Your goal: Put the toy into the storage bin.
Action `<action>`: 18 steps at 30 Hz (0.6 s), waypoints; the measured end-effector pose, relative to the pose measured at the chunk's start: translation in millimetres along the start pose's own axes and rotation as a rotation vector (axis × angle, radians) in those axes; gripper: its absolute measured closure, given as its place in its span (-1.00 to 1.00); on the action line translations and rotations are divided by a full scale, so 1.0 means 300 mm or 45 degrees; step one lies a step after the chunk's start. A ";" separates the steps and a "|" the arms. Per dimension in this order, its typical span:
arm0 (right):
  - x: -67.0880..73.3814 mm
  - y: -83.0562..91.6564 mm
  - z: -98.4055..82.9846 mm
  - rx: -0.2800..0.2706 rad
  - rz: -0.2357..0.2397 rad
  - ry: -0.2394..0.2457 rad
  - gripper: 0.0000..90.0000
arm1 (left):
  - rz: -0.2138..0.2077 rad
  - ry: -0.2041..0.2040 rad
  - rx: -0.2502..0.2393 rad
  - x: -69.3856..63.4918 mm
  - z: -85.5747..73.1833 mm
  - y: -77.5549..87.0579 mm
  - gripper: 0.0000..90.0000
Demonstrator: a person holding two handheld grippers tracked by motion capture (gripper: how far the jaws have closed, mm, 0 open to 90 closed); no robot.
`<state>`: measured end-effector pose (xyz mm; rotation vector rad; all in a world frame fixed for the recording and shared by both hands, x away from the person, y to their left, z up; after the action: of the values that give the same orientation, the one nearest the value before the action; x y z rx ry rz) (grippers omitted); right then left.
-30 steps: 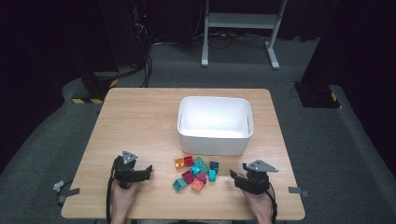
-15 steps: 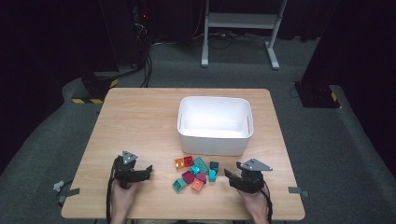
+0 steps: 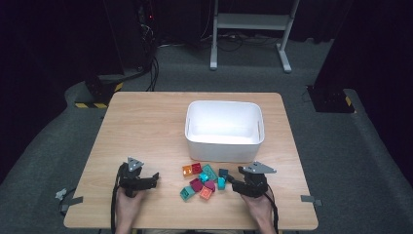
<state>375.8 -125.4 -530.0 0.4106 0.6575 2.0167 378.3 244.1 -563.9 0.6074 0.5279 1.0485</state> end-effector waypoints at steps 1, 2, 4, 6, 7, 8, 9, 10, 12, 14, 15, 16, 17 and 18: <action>0.009 -0.004 0.009 -0.003 0.004 0.004 -0.07 | 0.000 0.000 0.000 0.000 0.000 0.000 -0.83; 0.009 -0.004 0.009 -0.003 0.004 0.004 -0.07 | 0.000 0.001 0.000 0.000 0.000 0.000 -0.83; 0.014 -0.012 0.014 -0.003 0.004 0.006 -0.06 | 0.000 0.000 0.000 0.000 0.000 0.000 -0.83; 0.019 -0.024 0.019 0.001 0.007 0.017 -0.05 | 0.000 0.000 0.000 0.000 0.000 0.000 -0.83; 0.021 -0.026 0.021 0.005 0.004 0.018 -0.04 | 0.000 0.000 0.001 0.000 0.000 0.000 -0.83; 0.025 -0.029 0.022 0.008 0.002 0.020 -0.04 | 0.000 0.000 0.001 0.000 0.000 0.000 -0.83; 0.025 -0.034 0.025 0.008 0.002 0.028 -0.04 | 0.000 0.000 0.000 0.000 0.000 0.000 -0.83; 0.025 -0.034 0.025 0.008 0.002 0.028 -0.04 | 0.000 0.000 0.000 0.000 0.000 0.000 -0.83; 0.029 -0.042 0.028 0.020 0.017 0.016 -0.03 | 0.000 0.000 0.000 0.000 0.000 0.000 -0.83; 0.031 -0.043 0.030 0.022 0.016 0.020 -0.02 | 0.000 0.000 -0.001 0.000 0.000 0.000 -0.83; 0.036 -0.048 0.035 0.020 0.012 0.032 -0.01 | 0.000 0.000 -0.001 0.000 0.000 0.000 -0.83; 0.036 -0.051 0.036 0.020 0.012 0.033 -0.01 | 0.000 0.000 -0.001 0.000 0.000 0.000 -0.83; 0.037 -0.056 0.037 0.022 0.016 0.029 -0.01 | 0.000 0.001 0.000 0.000 0.000 0.000 -0.83; 0.037 -0.056 0.037 0.022 0.016 0.029 -0.01 | 0.000 0.001 0.000 0.000 0.000 0.000 -0.83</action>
<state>387.7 -105.7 -530.9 0.4032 0.6885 2.0315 378.2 244.0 -563.9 0.6069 0.5286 1.0487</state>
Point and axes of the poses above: each handheld gripper's, and its own axes: y roughly backward along the jaws, z roughly out of its top, x roughly to its left, the point moved 5 cm from there along -y, roughly forward along the jaws, and after that the axes turned 9 degrees about -z, right-handed, at the moved point
